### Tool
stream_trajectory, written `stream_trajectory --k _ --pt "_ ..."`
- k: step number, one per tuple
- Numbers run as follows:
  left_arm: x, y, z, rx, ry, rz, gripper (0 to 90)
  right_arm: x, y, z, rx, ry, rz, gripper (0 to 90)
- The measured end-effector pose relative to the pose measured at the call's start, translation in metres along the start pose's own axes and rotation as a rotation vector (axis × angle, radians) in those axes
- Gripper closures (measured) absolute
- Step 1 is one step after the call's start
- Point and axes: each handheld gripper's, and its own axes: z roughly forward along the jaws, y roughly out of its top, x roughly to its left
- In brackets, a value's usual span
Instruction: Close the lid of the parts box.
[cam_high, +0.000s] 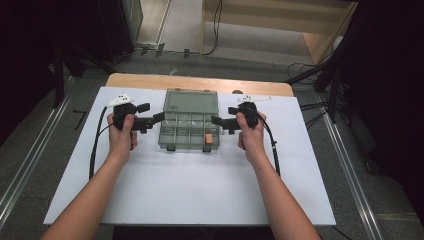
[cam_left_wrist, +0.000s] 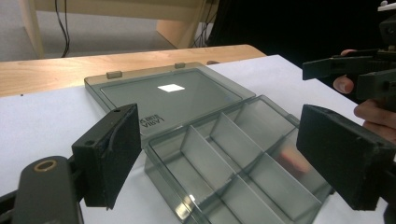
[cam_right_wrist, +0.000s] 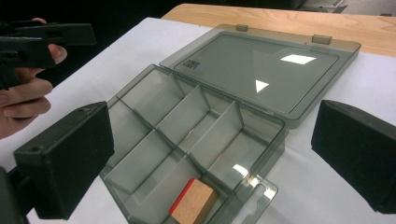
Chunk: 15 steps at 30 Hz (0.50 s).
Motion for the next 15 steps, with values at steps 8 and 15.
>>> stream_trajectory --k 8,15 --pt "0.009 0.007 0.012 0.003 -0.004 -0.014 13.6 -0.006 0.007 0.008 0.004 0.011 0.01 0.0" --pt "0.017 0.015 0.022 0.012 0.009 -0.019 13.7 -0.011 0.012 0.013 -0.003 0.021 0.023 0.0"
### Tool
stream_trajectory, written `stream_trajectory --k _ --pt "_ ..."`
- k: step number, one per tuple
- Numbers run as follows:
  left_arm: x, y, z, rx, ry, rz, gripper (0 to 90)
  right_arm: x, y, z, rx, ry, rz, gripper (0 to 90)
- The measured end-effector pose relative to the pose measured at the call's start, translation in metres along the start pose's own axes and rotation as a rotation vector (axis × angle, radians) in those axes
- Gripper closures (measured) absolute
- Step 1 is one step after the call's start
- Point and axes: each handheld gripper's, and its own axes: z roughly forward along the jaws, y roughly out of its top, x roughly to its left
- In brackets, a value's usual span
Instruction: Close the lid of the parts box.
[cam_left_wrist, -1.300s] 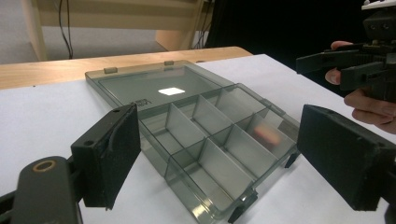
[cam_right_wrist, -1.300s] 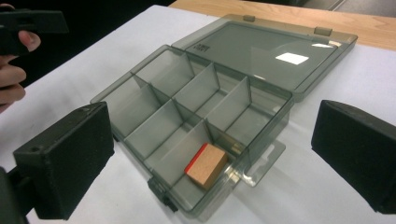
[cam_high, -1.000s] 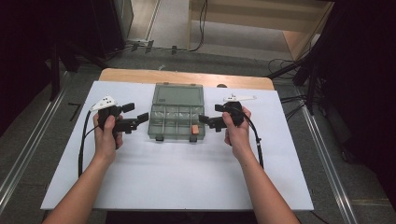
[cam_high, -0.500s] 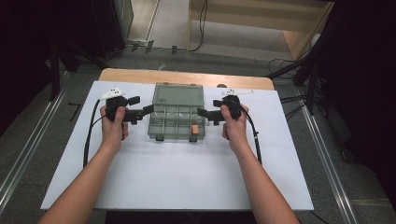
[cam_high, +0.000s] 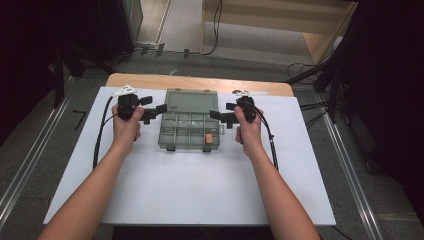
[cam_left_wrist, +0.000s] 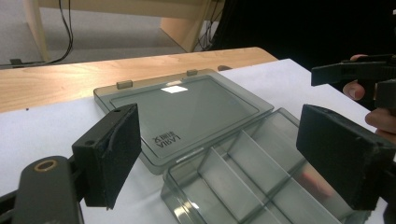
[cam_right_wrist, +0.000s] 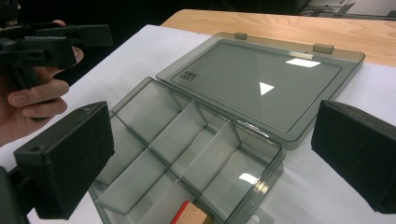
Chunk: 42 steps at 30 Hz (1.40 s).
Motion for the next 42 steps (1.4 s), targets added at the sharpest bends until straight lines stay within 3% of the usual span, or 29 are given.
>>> stream_trajectory --k 12,18,24,32,42 --pt "0.016 0.008 0.014 0.009 0.03 -0.061 17.3 -0.014 0.009 0.01 0.005 0.01 0.053 0.0" --pt "0.024 0.007 0.024 0.037 0.053 -0.119 23.1 -0.02 0.01 0.016 0.016 0.002 0.088 5.3" --pt "0.028 0.004 0.035 0.07 0.074 -0.146 28.8 -0.025 0.011 0.024 0.03 -0.01 0.127 12.2" --pt "0.033 -0.002 0.045 0.109 0.102 -0.166 32.0 -0.035 0.009 0.034 0.06 -0.059 0.181 26.5" --pt "0.039 -0.008 0.055 0.14 0.102 -0.204 38.7 -0.044 0.005 0.046 0.093 -0.113 0.217 35.6"
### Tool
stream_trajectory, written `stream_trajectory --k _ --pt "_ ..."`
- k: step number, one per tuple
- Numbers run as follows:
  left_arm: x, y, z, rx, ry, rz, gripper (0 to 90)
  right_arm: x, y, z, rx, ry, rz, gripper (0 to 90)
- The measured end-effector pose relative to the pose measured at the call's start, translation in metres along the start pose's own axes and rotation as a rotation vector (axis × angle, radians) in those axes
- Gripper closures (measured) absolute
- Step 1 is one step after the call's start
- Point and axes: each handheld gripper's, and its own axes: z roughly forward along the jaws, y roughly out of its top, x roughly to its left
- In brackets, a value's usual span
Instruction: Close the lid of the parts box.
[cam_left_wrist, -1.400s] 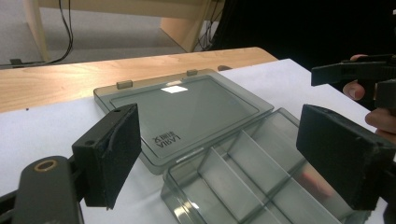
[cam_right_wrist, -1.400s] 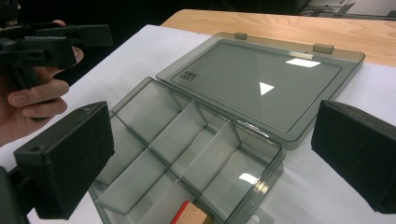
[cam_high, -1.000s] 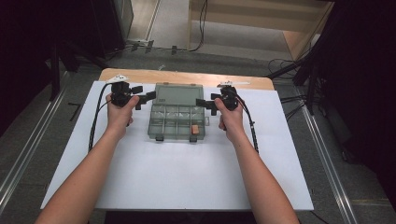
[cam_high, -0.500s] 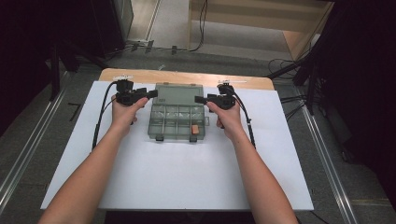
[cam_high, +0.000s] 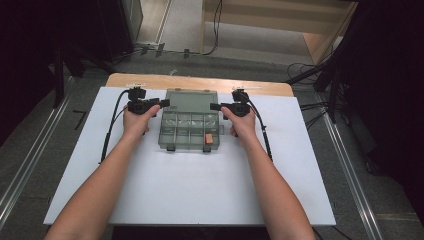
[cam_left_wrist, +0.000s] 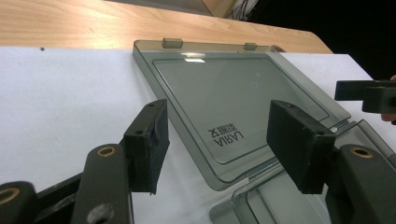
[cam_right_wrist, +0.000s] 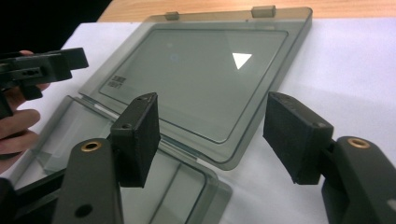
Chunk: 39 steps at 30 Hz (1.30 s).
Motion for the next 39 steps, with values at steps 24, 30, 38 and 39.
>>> stream_trajectory --k 24,30,38,39 --pt "-0.001 -0.008 0.022 0.047 0.015 -0.074 42.6 -0.005 -0.007 0.018 0.037 -0.016 0.047 39.6" --pt "0.001 -0.009 0.024 0.07 0.015 -0.093 42.6 -0.011 -0.008 0.021 0.041 0.012 0.082 39.7" --pt "0.001 -0.008 0.027 0.083 0.004 -0.107 45.4 -0.013 -0.008 0.022 0.044 0.047 0.111 43.5" --pt "0.0 -0.008 0.027 0.083 0.008 -0.105 45.7 -0.013 -0.008 0.022 0.044 0.044 0.11 44.2"
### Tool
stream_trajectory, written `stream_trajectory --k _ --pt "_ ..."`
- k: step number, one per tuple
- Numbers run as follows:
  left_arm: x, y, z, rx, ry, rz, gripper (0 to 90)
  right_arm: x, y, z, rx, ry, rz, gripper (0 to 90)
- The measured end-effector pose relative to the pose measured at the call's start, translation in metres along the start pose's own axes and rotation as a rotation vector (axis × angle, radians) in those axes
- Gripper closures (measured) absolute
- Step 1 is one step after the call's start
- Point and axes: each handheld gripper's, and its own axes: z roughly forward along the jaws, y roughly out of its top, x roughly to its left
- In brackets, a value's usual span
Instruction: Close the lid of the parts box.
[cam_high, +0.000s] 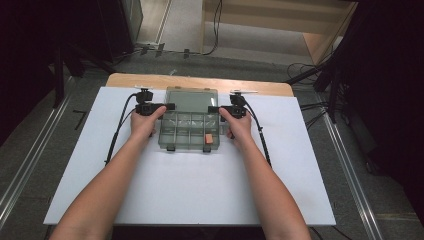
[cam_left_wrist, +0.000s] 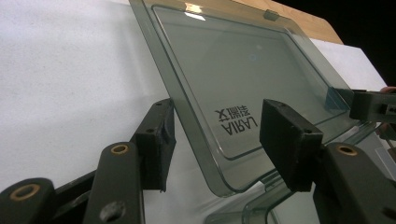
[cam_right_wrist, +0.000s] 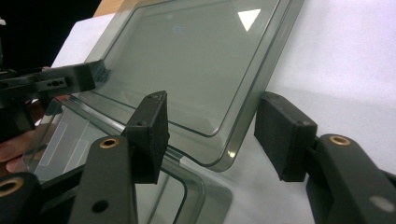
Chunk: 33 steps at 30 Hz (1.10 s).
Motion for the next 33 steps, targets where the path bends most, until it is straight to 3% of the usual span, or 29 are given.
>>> stream_trajectory --k 4,10,14,19,24,28,33 --pt "0.0 0.001 -0.002 -0.014 0.002 0.005 50.2 0.002 0.0 -0.002 -0.006 -0.039 -0.029 53.7" --pt "0.002 0.004 -0.008 -0.045 -0.005 0.017 60.0 0.005 0.001 -0.007 -0.015 -0.058 -0.096 60.6" --pt "0.0 0.006 -0.014 -0.067 -0.006 0.052 66.0 0.008 0.001 -0.013 -0.03 -0.076 -0.152 67.5" --pt "-0.002 0.008 -0.024 -0.1 -0.019 0.097 74.7 0.01 -0.001 -0.022 -0.071 -0.091 -0.188 80.3" --pt "-0.005 0.008 -0.029 -0.097 -0.01 0.149 78.3 0.017 -0.004 -0.024 -0.092 -0.132 -0.236 81.6" --pt "-0.007 0.01 -0.03 -0.096 0.019 0.16 76.2 0.018 -0.008 -0.024 -0.118 -0.141 -0.255 81.7" --pt "-0.012 0.025 -0.037 -0.153 0.022 0.15 74.3 0.019 -0.011 -0.024 -0.144 -0.155 -0.3 81.8"
